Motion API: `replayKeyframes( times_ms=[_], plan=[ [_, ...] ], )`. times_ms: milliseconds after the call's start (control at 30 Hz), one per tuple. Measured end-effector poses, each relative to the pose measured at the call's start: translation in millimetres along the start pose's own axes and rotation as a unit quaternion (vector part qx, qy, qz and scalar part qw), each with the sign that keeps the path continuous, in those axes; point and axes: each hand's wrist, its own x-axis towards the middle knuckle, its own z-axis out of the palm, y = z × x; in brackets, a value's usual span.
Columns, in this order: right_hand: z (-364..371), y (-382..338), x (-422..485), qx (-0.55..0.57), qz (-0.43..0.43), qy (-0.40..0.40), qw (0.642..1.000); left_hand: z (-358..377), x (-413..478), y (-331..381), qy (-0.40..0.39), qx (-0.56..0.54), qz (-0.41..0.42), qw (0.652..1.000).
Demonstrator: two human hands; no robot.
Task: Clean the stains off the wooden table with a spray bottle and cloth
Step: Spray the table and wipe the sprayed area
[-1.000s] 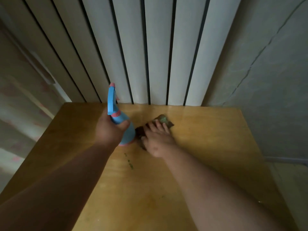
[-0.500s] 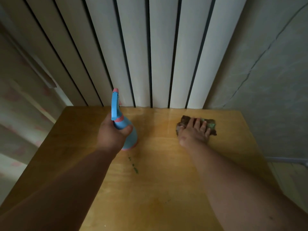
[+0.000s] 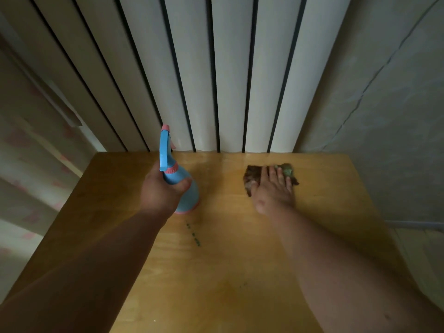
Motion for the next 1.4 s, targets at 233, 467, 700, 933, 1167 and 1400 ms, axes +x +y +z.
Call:
replayKeyframes(
  times_ms=[233,467,700,933,1167,1400],
  plan=[
    [-1.4,-1.8,-15.0,0.001,0.054,-0.008,0.998,0.3,-1.7,0.0,0.001,0.003,-0.003,1.0],
    [15.2,-28.8,-58.9,-0.034,-0.171,-0.048,0.984,2.4,-4.1,1.5,0.014,0.01,-0.011,1.0],
    [-3.5,45.3,-39.7,-0.005,0.0,-0.028,1.0,4.0,-6.0,4.9,0.021,0.026,-0.015,0.999],
    [-0.3,27.9,-53.5,0.003,0.055,-0.018,0.998,2.4,-4.1,2.2,0.009,0.007,-0.018,1.0],
    [20.5,-17.7,-101.4,-0.03,-0.201,-0.042,0.978,3.2,-6.3,4.6,0.011,0.019,-0.024,0.999],
    [1.4,51.8,-85.2,-0.006,0.009,-0.037,0.999,3.1,-6.0,5.1,0.006,0.018,-0.026,0.999]
  ],
)
